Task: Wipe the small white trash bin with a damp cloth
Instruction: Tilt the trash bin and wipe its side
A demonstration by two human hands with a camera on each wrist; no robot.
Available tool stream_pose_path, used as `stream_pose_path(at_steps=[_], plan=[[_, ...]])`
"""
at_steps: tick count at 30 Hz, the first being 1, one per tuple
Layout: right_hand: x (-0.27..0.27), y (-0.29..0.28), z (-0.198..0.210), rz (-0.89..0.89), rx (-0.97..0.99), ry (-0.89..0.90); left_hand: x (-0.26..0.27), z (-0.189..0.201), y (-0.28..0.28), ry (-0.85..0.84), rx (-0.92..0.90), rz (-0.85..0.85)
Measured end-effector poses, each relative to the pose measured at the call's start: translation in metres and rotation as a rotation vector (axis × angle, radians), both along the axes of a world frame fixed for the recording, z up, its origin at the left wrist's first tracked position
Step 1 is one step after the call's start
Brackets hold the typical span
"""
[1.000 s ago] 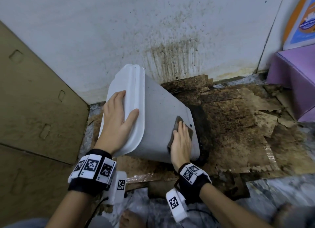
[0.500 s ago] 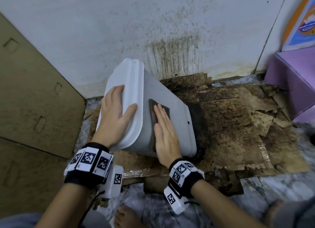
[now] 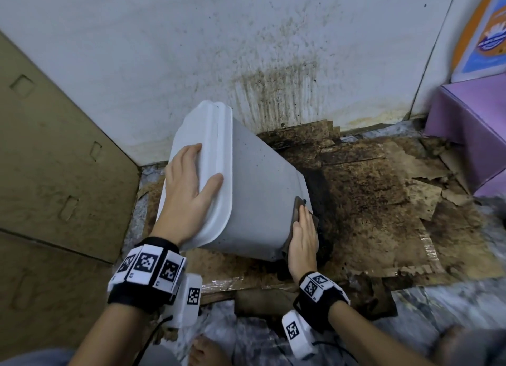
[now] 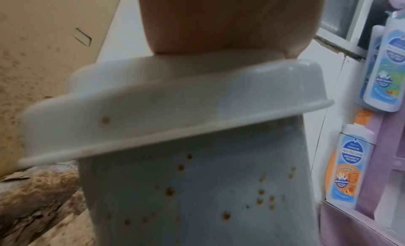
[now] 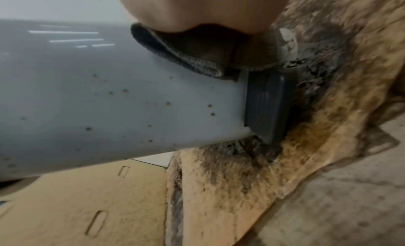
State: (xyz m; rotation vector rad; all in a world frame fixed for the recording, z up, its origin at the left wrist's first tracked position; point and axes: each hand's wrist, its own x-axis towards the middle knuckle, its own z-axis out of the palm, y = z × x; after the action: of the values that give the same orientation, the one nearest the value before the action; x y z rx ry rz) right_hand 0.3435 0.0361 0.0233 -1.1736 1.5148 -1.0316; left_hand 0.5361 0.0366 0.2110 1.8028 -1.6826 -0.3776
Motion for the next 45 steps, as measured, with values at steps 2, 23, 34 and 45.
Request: stream_pose_path(at_steps=[2, 23, 34, 45], plan=[[0.009, 0.001, 0.012, -0.016, -0.014, -0.025, -0.003, 0.001, -0.001, -0.014, 0.001, 0.001], [0.047, 0.011, 0.100, 0.339, -0.462, 0.112, -0.004, 0.000, -0.002, -0.026, -0.015, -0.020], [0.016, -0.002, 0.045, 0.260, -0.415, 0.132, -0.003, 0.000, -0.002, -0.015, -0.016, -0.017], [-0.004, -0.005, 0.017, 0.222, -0.212, 0.066, -0.008, 0.002, -0.002, -0.016, -0.021, -0.033]])
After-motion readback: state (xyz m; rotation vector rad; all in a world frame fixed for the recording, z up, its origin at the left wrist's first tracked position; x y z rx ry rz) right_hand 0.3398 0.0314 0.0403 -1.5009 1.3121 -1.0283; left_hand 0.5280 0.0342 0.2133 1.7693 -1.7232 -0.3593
